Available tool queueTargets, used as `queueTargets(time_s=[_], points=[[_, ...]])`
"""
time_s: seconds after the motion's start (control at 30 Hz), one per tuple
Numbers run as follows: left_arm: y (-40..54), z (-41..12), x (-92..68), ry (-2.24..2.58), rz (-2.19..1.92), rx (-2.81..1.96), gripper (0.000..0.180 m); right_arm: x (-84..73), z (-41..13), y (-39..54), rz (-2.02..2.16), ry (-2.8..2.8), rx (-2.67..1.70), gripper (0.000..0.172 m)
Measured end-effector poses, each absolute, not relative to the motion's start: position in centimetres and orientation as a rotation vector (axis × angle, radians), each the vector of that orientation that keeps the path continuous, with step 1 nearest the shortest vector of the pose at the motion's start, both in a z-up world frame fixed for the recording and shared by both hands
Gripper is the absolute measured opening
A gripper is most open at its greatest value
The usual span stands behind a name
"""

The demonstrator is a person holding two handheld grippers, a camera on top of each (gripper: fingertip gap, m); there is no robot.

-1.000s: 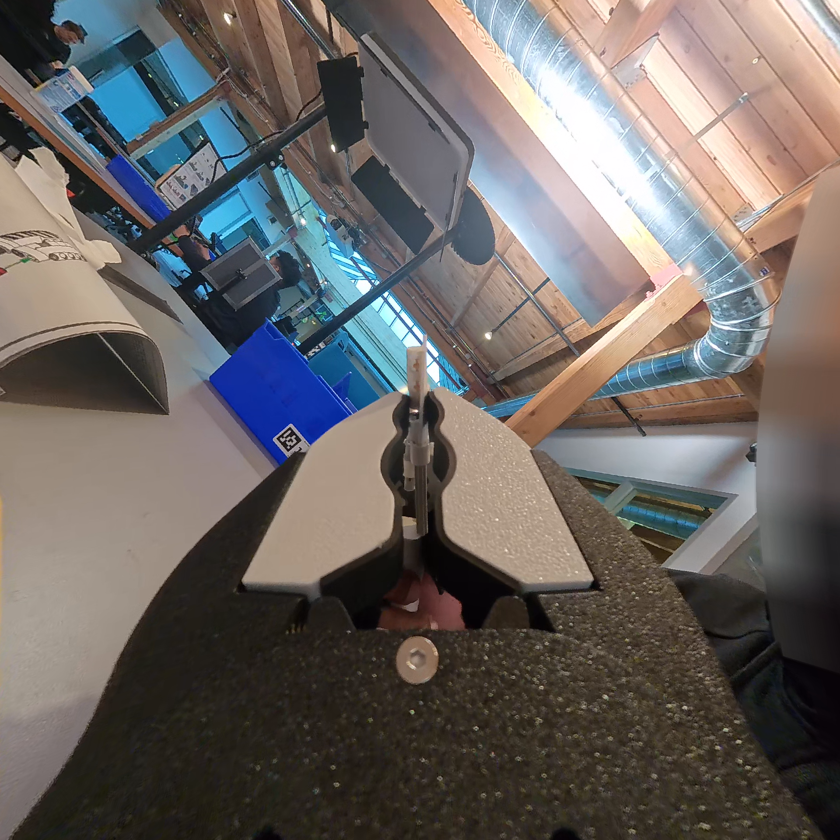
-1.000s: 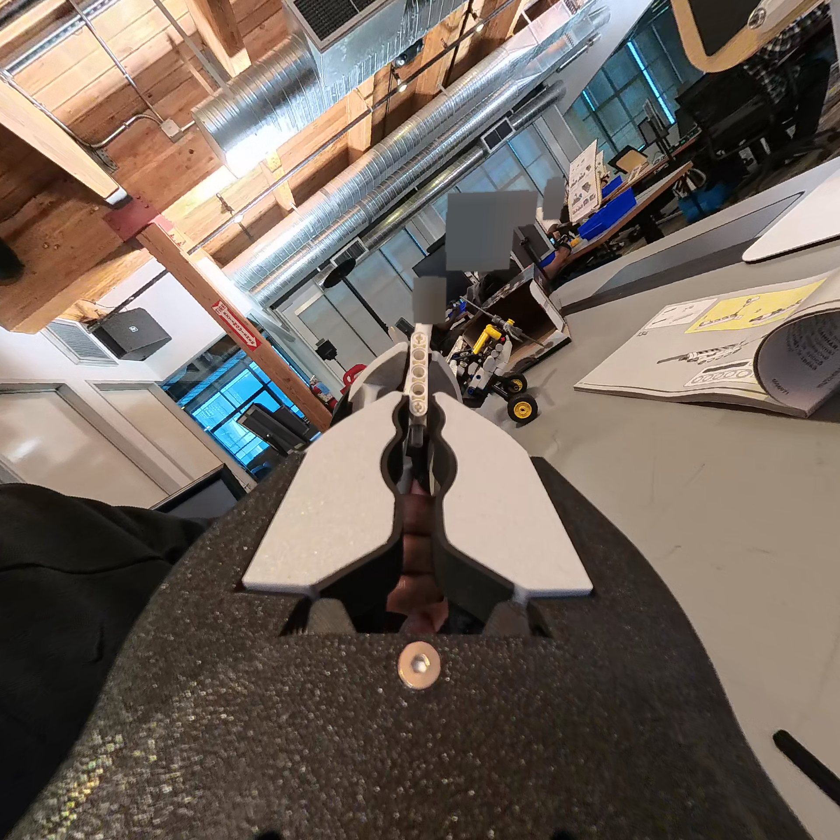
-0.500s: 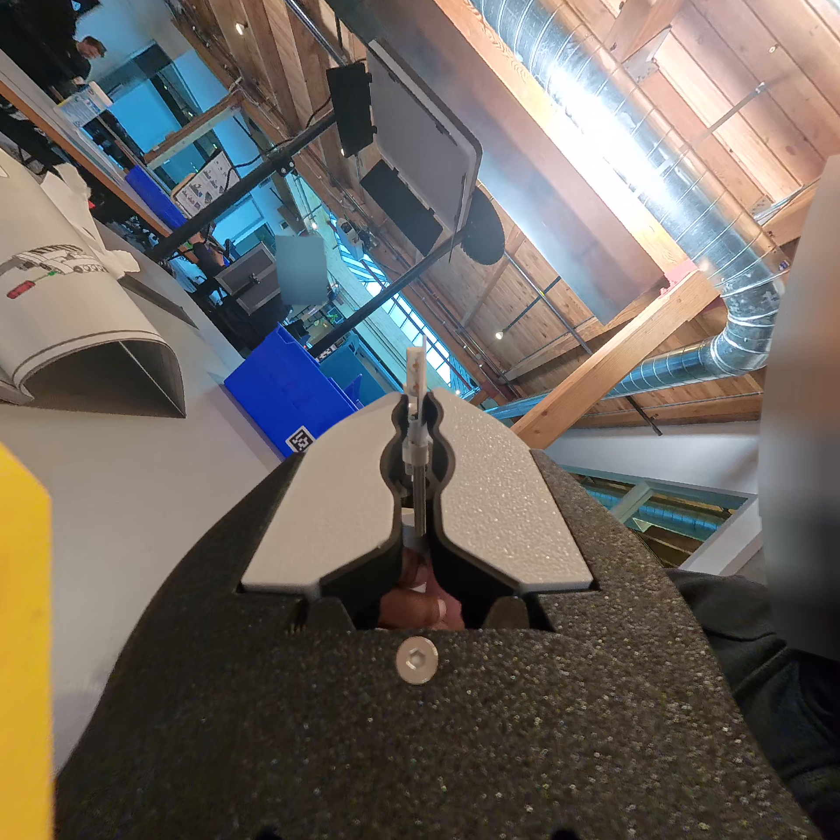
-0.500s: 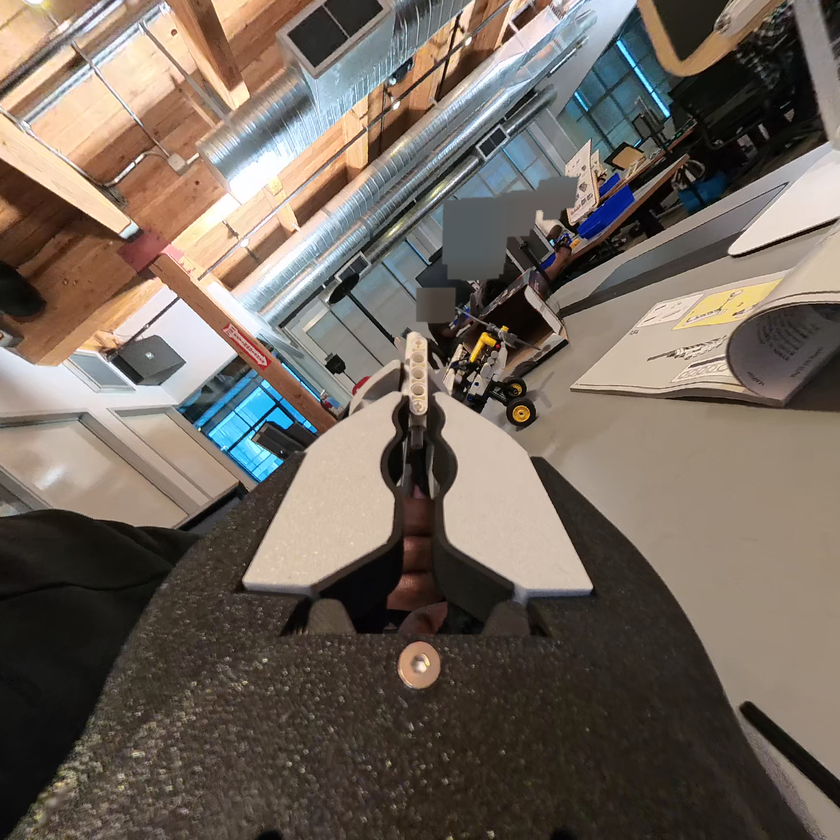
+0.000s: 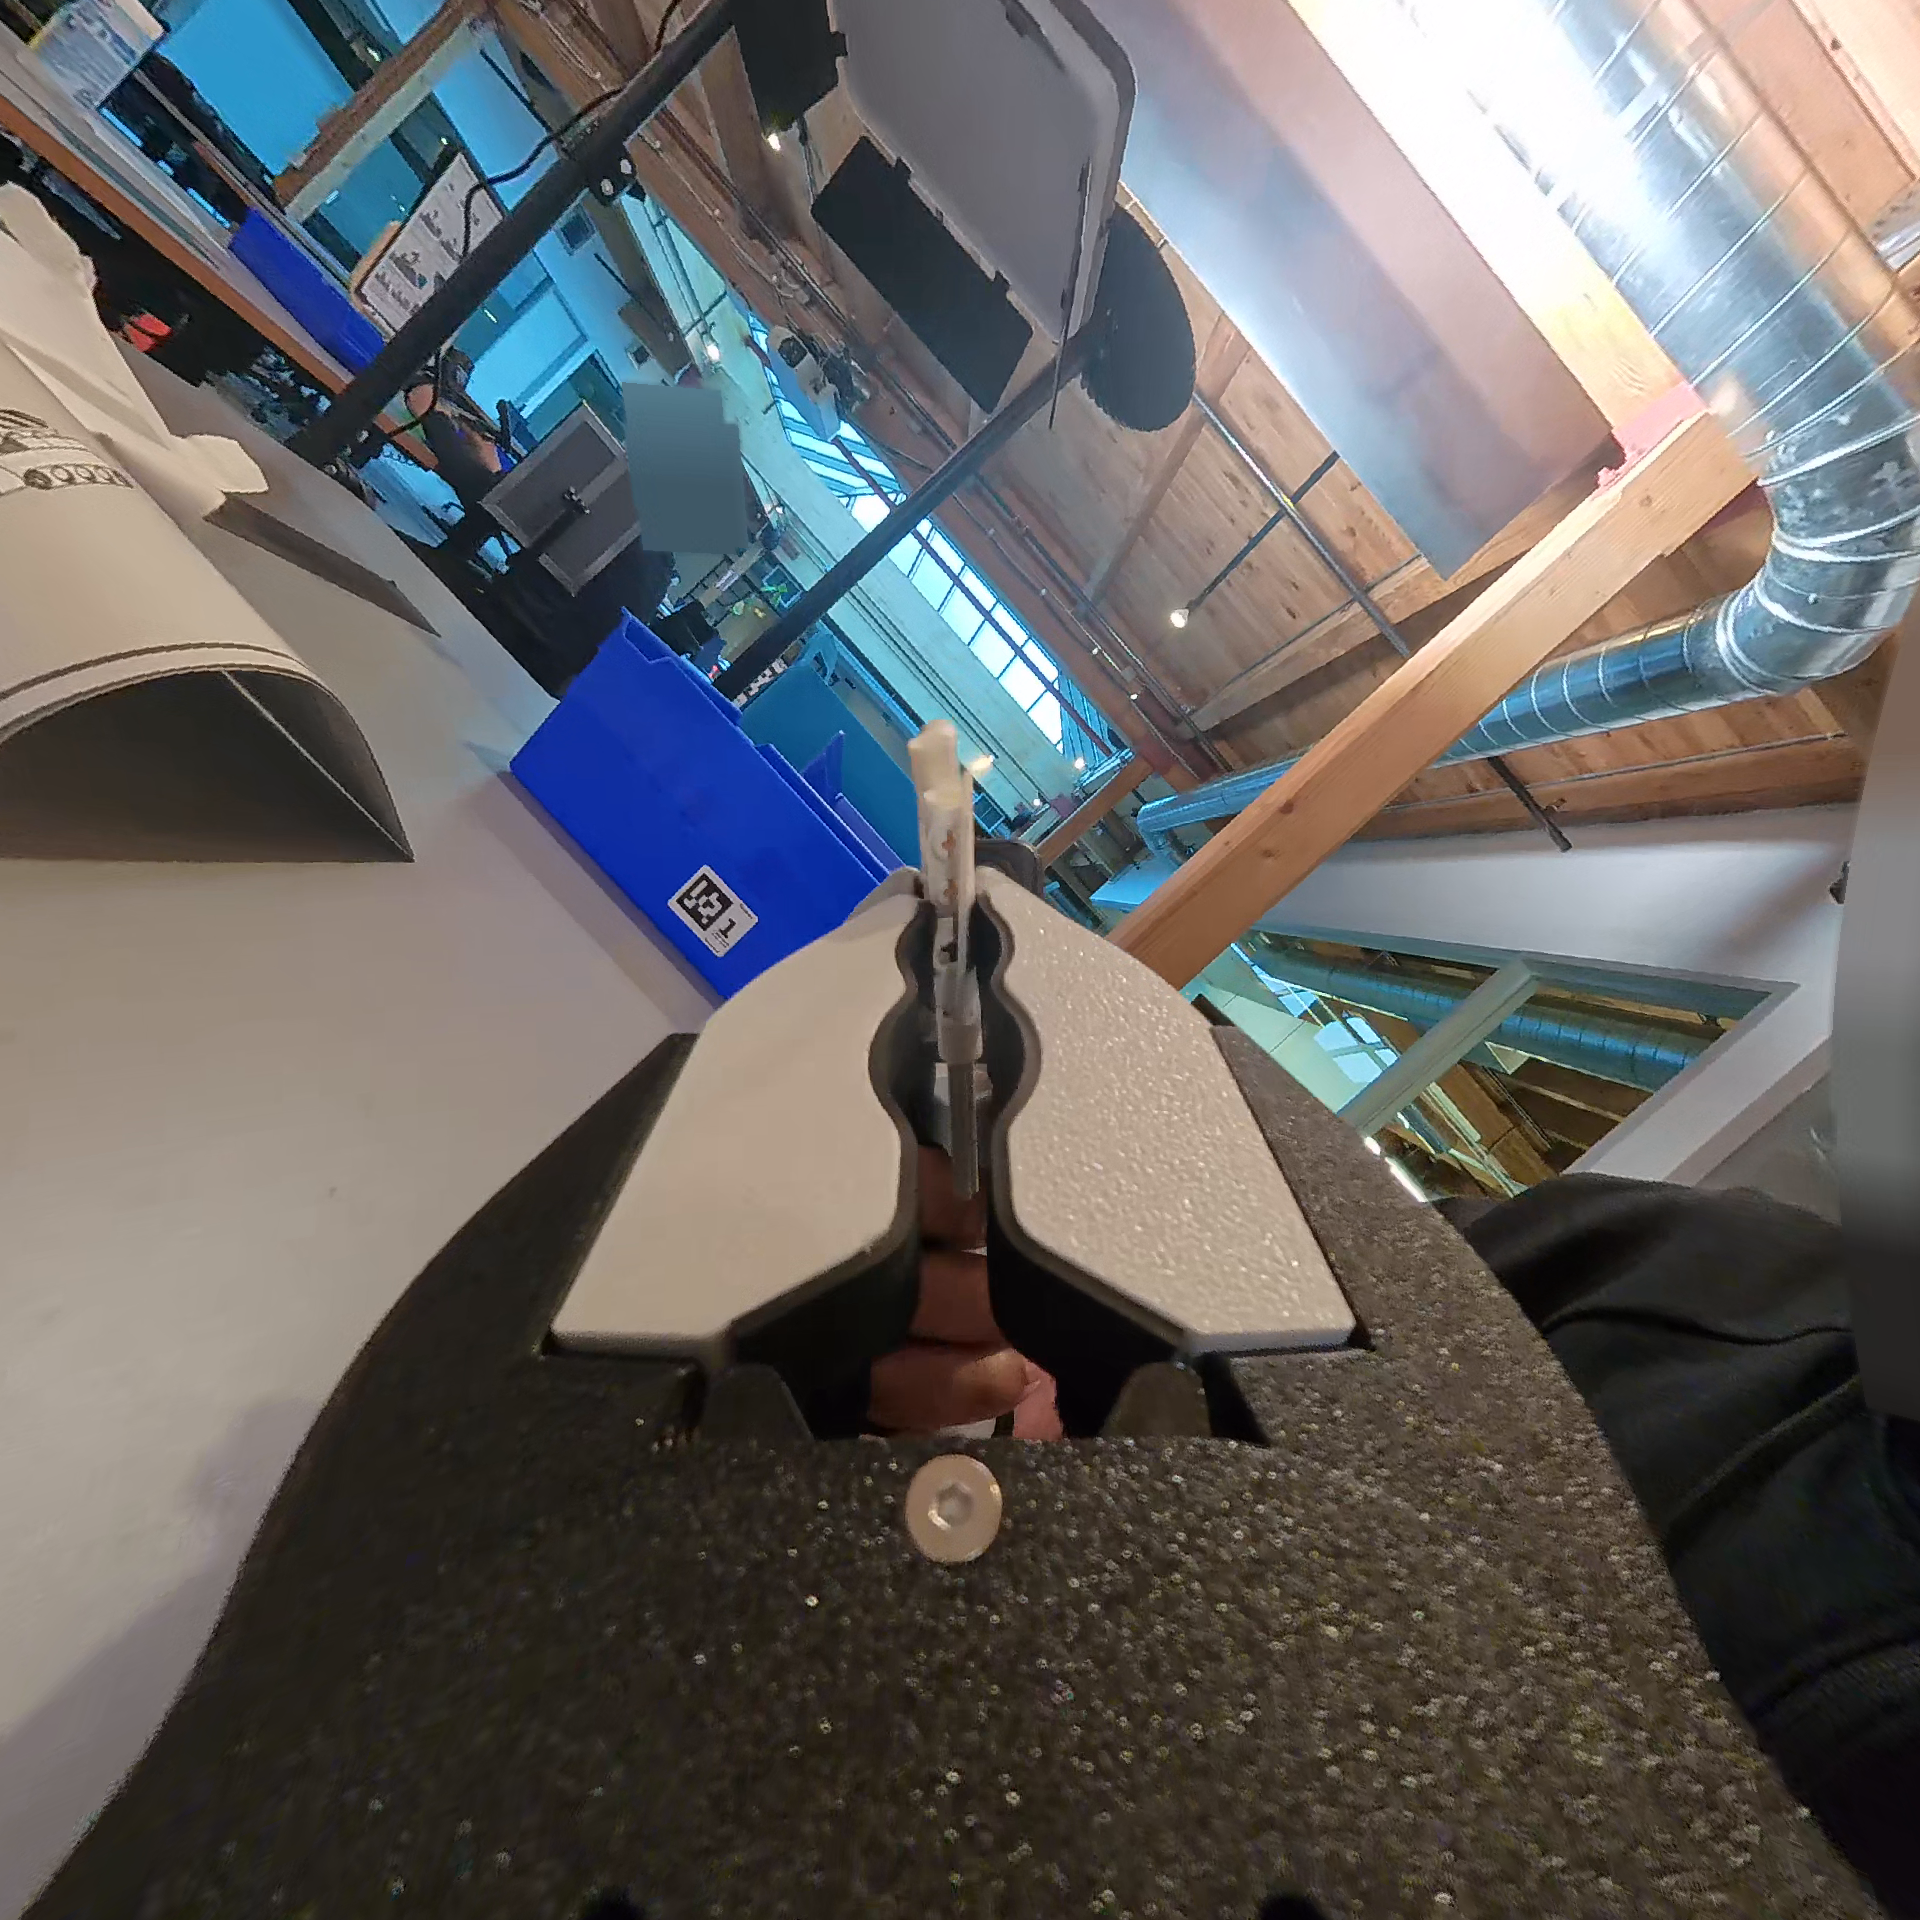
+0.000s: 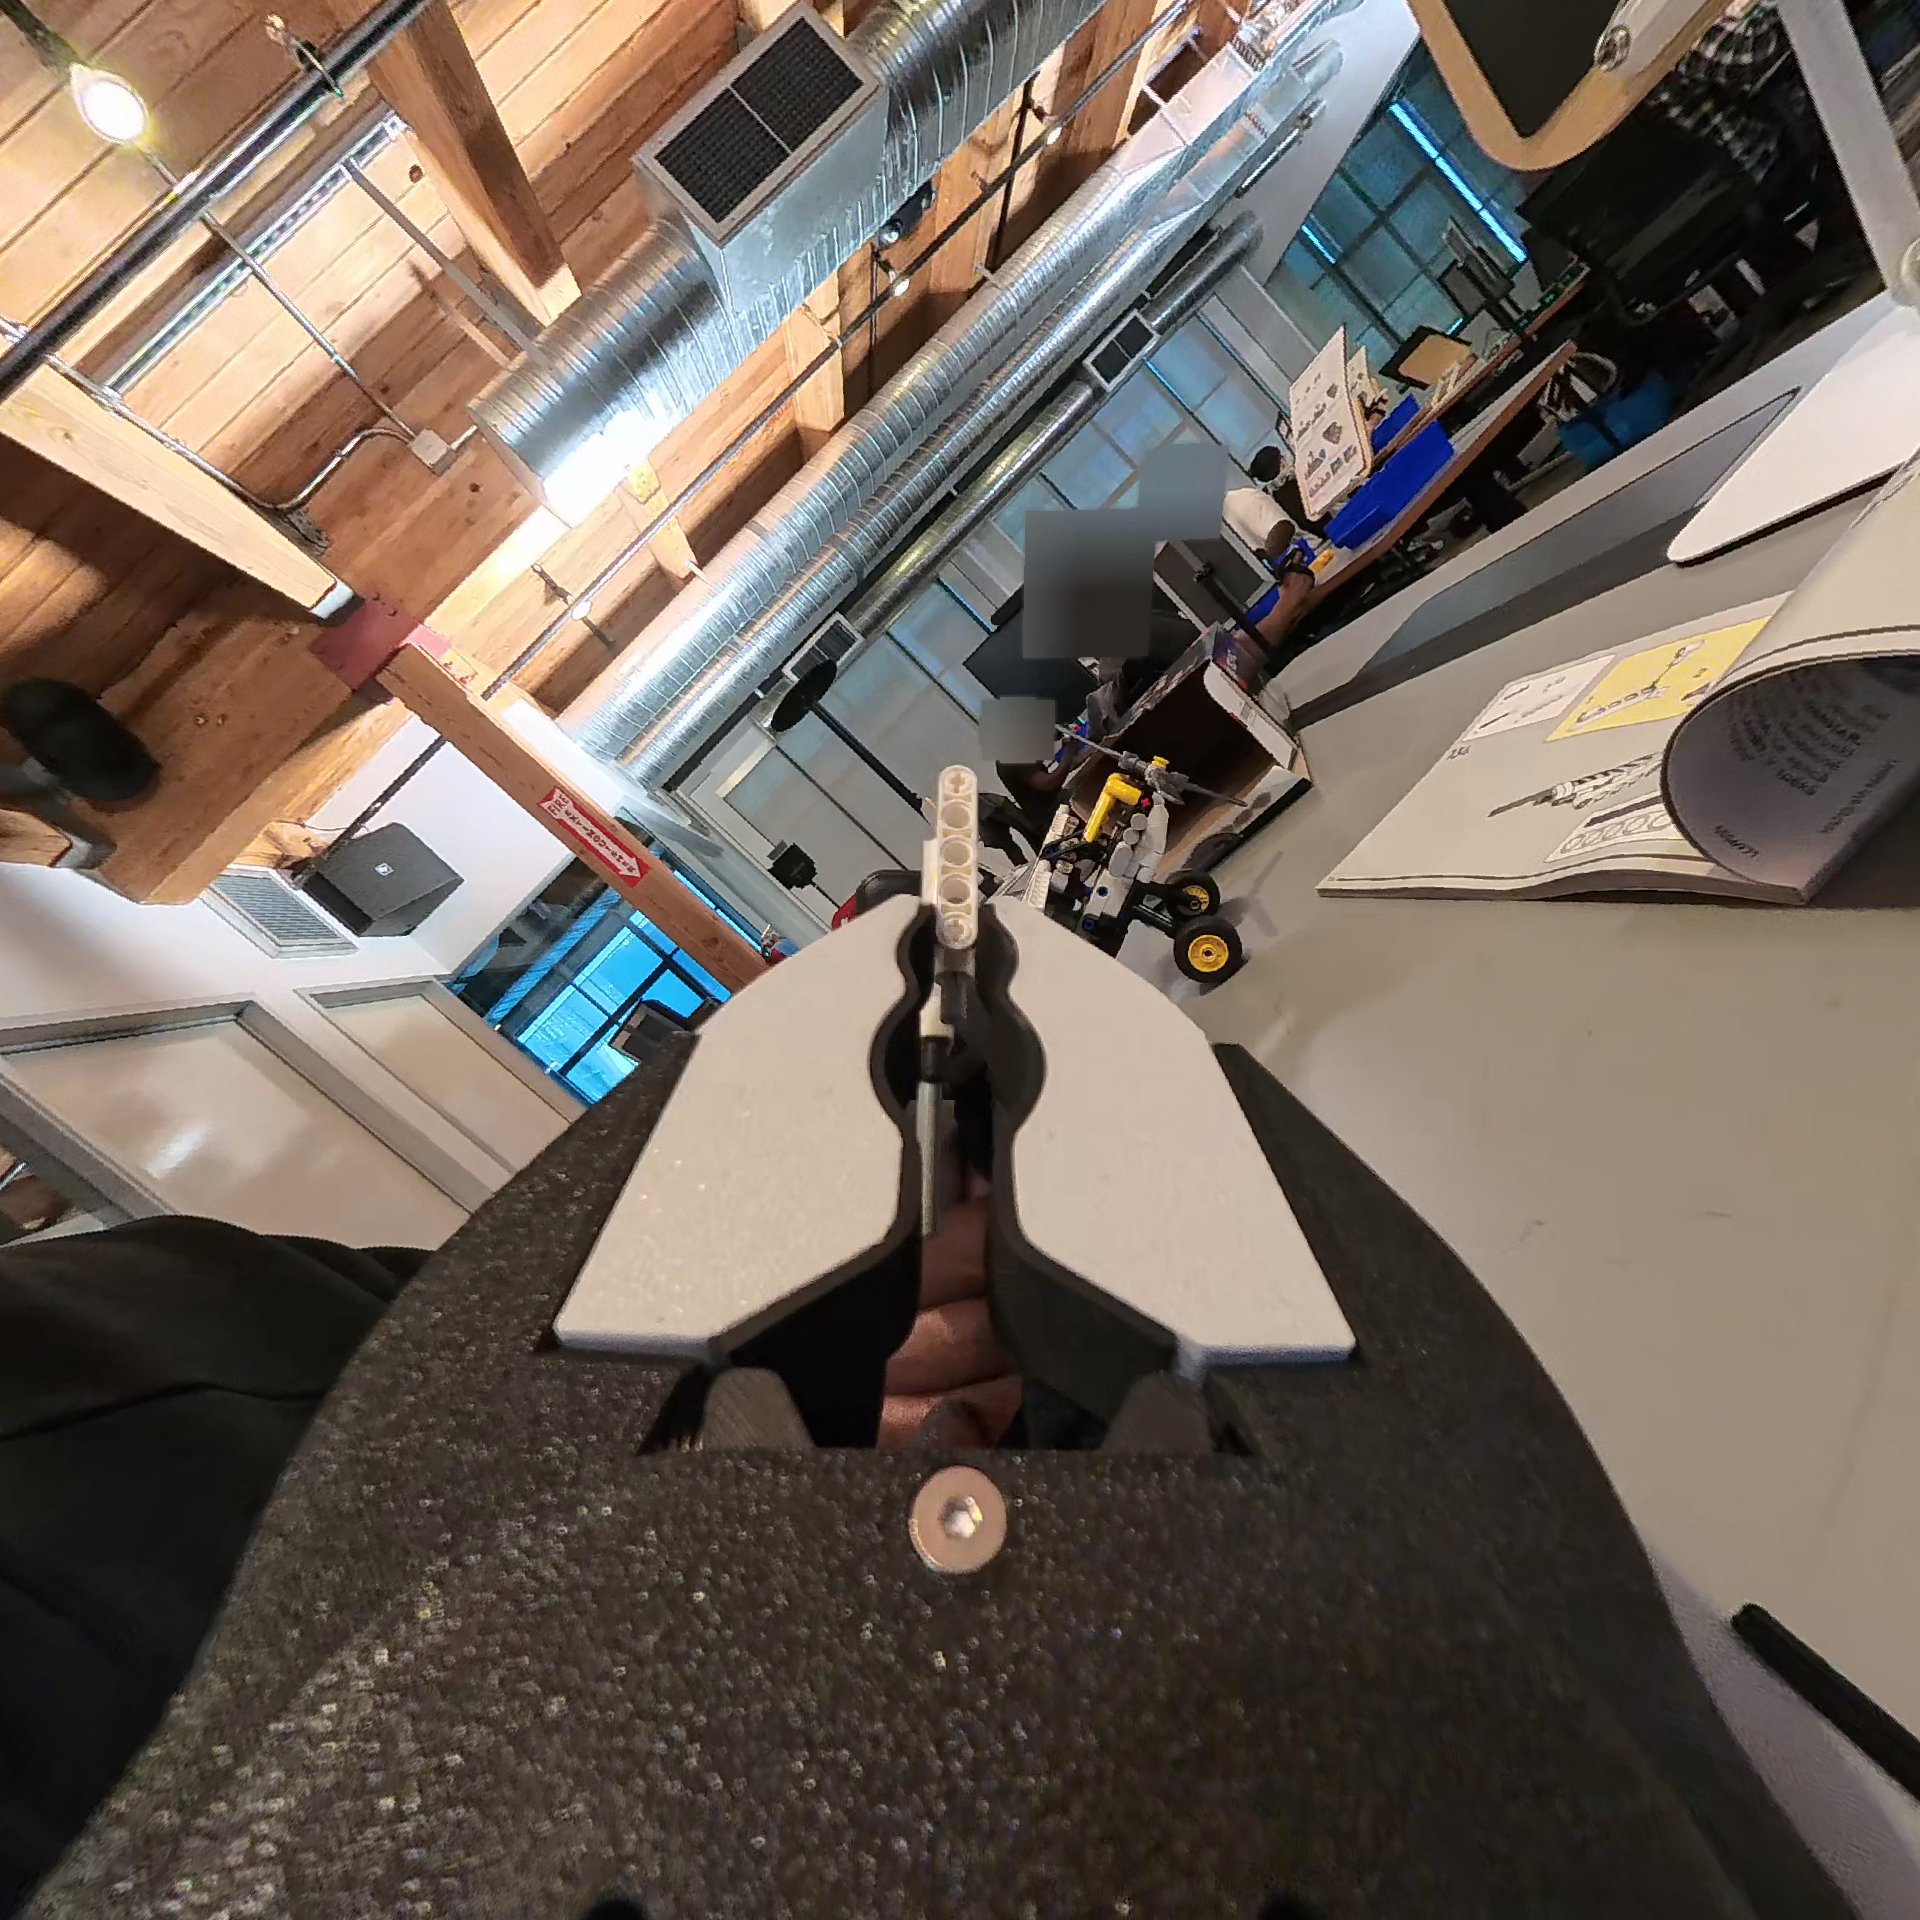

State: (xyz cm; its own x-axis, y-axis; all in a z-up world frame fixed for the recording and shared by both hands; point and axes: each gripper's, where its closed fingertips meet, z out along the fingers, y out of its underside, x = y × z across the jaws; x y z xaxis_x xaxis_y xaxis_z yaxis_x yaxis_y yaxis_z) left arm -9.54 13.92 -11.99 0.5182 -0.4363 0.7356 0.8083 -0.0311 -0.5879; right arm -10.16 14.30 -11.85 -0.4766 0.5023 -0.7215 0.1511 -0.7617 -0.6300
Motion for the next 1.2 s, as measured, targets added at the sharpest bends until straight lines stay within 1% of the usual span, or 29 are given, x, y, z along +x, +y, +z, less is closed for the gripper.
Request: queueTargets(time_s=[1.2], points=[[14.2, -12.8, -9.6, -0.337, -0.999, -1.362, 0.007, -10.1, -13.0, 14.0, 2.337, -1.132, -1.546, 0.007]])
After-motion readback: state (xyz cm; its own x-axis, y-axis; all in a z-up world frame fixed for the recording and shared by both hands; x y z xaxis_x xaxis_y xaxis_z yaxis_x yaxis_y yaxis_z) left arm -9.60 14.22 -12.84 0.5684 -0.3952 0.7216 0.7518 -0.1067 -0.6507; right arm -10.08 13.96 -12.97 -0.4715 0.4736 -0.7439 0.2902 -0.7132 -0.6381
